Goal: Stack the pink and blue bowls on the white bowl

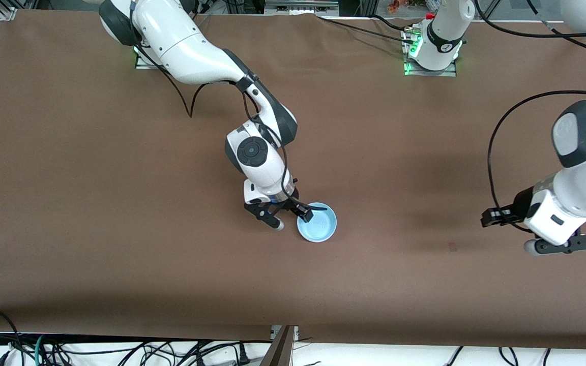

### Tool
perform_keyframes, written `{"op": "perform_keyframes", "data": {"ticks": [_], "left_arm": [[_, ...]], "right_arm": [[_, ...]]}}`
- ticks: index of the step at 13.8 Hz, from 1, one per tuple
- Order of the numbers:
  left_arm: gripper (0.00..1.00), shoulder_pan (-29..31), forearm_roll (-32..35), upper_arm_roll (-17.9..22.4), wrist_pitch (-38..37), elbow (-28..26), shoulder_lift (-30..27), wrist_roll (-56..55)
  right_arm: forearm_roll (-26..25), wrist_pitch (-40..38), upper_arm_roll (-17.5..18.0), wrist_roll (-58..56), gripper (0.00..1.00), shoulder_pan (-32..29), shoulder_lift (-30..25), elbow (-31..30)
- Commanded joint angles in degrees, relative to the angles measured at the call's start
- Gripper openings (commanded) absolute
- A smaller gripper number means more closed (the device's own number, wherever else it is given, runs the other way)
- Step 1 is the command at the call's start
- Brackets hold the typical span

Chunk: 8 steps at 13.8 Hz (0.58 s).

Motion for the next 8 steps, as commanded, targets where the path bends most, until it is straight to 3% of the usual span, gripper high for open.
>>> {"op": "perform_keyframes", "data": {"ticks": [1,4,8], "left_arm": [[0.46,0.29,0.54,-0.22,-7.49,5.41,-1.14,1.56],[0.49,0.38,2.04,-0.22,-10.51,7.28,-1.23,1.56],[0.54,1.6,1.69,-0.13,-10.33,6.76,-2.02,1.29]], "right_arm": [[-0.63,-7.31,-2.57,-4.25,1.0,-0.75,-3.58,1.23],[0.33,-15.65,-2.67,-20.4,1.0,-7.59,-9.03,1.05],[0.51,-31.19,-3.2,-26.76,1.0,-17.7,-18.25,-0.52]]}}
